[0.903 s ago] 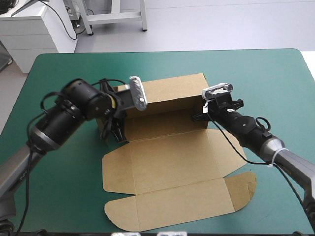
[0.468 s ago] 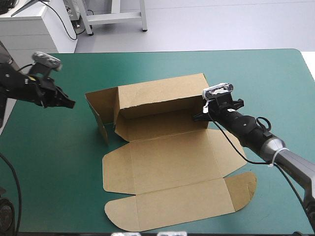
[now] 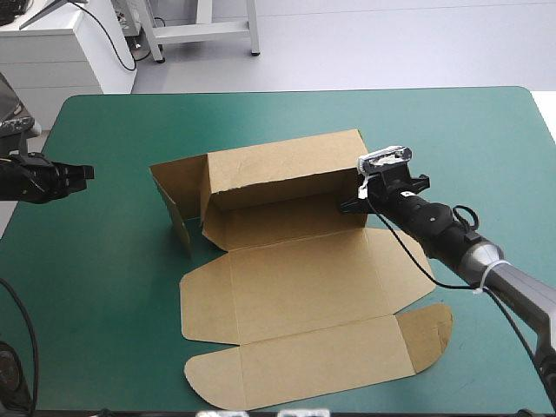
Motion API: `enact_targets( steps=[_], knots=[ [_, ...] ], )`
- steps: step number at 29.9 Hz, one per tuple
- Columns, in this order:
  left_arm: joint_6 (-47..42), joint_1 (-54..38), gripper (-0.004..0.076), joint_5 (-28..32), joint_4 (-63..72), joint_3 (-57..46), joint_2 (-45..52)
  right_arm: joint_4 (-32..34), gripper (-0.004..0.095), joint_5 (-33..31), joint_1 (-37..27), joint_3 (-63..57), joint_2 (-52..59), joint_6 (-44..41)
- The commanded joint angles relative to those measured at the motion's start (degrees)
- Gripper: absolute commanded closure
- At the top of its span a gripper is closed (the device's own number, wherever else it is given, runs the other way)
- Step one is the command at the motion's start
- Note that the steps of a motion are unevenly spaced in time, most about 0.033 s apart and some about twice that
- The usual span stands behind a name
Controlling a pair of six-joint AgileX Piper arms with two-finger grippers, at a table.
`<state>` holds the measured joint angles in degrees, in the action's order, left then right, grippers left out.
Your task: Fold the box
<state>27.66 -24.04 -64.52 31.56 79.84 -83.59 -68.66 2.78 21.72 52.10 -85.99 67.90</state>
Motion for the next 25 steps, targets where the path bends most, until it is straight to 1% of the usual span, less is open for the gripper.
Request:
enact_targets(
  steps=[1, 2, 4, 5, 6, 7, 9, 10, 13, 16, 19, 25],
  knots=[
    [0.1, -0.2, 0.0731, 2.7, 3.2, 0.0, 2.2, 0.3, 0.0927, -3.2, -1.4, 3.0, 1.9, -2.0],
    [0.1, -0.2, 0.0731, 2.7, 3.2, -0.1, 2.2, 0.3, 0.0927, -5.4, -2.5, 3.5, 1.7, -2.5],
    [0.1, -0.2, 0.0731, 2.7, 3.2, -0.1, 2.2, 1.0, 0.0927, -12.1, -5.3, 4.8, 0.8, -4.4],
    [0.1, -0.2, 0.0731, 2.7, 3.3, -0.1, 2.2, 2.2, 0.0925, -15.8, -6.5, 5.7, 0.3, -5.9],
    [0.1, -0.2, 0.0731, 2.7, 3.4, -0.1, 2.2, 4.3, 0.0919, -18.1, -7.6, 6.5, -0.1, -7.9],
    [0.1, -0.2, 0.0732, 2.7, 3.5, -0.1, 2.2, 7.4, 0.0917, -20.6, -8.4, 7.9, -0.7, -11.9],
    [0.1, -0.2, 0.0731, 2.7, 3.6, -0.1, 2.2, 15.8, 0.0917, -22.5, -9.0, 9.9, -1.3, -19.2],
    [0.1, -0.2, 0.0731, 2.7, 3.7, -0.1, 2.2, 22.4, 0.0917, -23.9, -9.0, 11.8, -1.4, -25.4],
    [0.2, -0.2, 0.0731, 2.7, 3.8, -0.1, 2.2, 35.9, 0.0917, -28.3, -9.0, 16.6, -1.4, -39.8],
    [0.2, -0.2, 0.0732, 2.7, 3.8, -0.1, 2.2, 44.3, 0.0917, -34.0, -9.0, 21.4, -1.4, -48.6],
    [0.2, -0.2, 0.0732, 2.6, 4.6, -0.1, 2.2, 47.6, 0.0917, -39.2, -9.0, 26.4, -1.4, -55.4],
    [0.2, -0.2, 0.0731, 1.8, 7.2, -0.1, 2.2, 50.1, 0.0907, -49.9, -9.0, 36.5, -1.9, -61.4]
  ],
)
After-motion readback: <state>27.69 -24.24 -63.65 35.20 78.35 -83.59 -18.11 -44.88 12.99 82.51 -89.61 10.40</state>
